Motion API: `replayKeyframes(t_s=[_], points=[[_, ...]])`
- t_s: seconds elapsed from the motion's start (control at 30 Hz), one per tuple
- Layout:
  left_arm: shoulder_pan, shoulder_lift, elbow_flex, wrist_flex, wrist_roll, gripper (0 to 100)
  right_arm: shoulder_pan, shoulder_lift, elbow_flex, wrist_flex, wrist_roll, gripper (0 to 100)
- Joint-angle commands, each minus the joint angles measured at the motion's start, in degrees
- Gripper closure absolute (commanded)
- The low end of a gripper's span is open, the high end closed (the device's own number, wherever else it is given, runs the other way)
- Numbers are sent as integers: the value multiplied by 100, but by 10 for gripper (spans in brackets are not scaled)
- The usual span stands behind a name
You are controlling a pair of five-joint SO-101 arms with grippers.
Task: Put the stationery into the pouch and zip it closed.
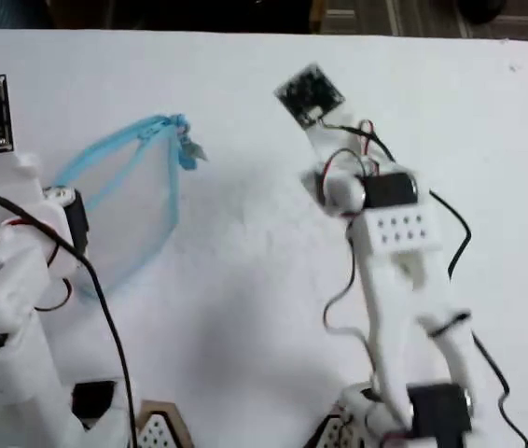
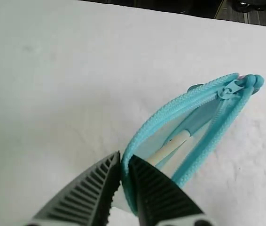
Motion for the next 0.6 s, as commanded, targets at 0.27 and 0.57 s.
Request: replayKeyframes(t_s=[0.27,0.57], points=[[66,-57,-18,-114,-18,978,936,1719,-79,48,527,738],[66,-57,-26,-123,-18,978,769,2598,-79,-716,-114,716]])
